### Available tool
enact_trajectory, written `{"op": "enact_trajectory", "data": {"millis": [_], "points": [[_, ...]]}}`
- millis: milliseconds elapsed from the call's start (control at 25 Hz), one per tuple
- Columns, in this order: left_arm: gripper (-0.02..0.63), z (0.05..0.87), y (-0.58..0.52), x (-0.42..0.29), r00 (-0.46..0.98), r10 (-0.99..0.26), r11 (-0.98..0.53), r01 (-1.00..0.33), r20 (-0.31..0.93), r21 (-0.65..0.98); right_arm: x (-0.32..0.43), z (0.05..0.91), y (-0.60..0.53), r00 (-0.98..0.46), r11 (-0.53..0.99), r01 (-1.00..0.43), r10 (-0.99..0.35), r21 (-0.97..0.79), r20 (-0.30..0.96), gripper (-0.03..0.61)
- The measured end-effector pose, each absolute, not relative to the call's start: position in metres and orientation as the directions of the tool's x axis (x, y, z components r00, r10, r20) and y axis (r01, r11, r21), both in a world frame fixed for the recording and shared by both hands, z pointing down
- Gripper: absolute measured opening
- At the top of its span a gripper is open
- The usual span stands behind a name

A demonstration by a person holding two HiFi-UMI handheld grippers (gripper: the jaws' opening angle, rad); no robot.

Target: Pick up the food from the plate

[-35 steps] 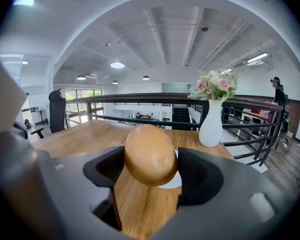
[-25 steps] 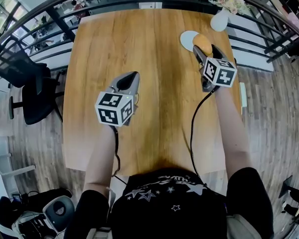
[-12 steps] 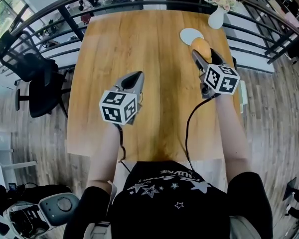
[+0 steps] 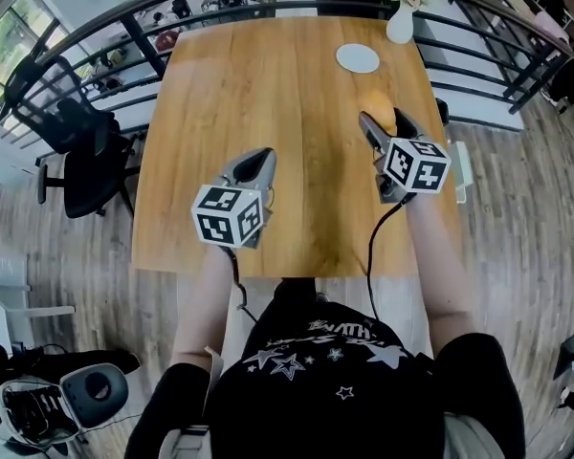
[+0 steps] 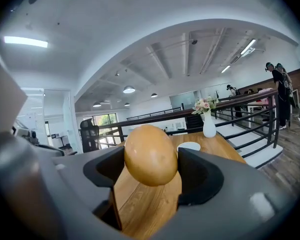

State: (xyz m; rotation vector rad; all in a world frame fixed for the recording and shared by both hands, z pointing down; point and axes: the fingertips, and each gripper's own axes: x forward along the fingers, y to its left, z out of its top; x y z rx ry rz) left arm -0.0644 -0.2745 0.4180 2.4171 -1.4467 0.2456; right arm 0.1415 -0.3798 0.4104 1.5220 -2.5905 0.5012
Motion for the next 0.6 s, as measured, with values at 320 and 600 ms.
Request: {"op": "enact_trajectory", "data": {"millis": [320,600], "points": [[-0.002,0.426,-0.211,-0.057,0.449,-0.838,-0.406,-0.893,0.312,0.194,0.144,0.426,-0.311,-0.533,0.459,-0.835,-0.812,-0.304,0.238,0.336],[-0.002,0.438,-0.170,-0.051,0.432,-0.835,-0.382,-0.901,0.340,0.208,0.152,0.443,-0.269,-0.532,0.424,-0.826,-0.805,-0.371,0.263,0.336]]}}
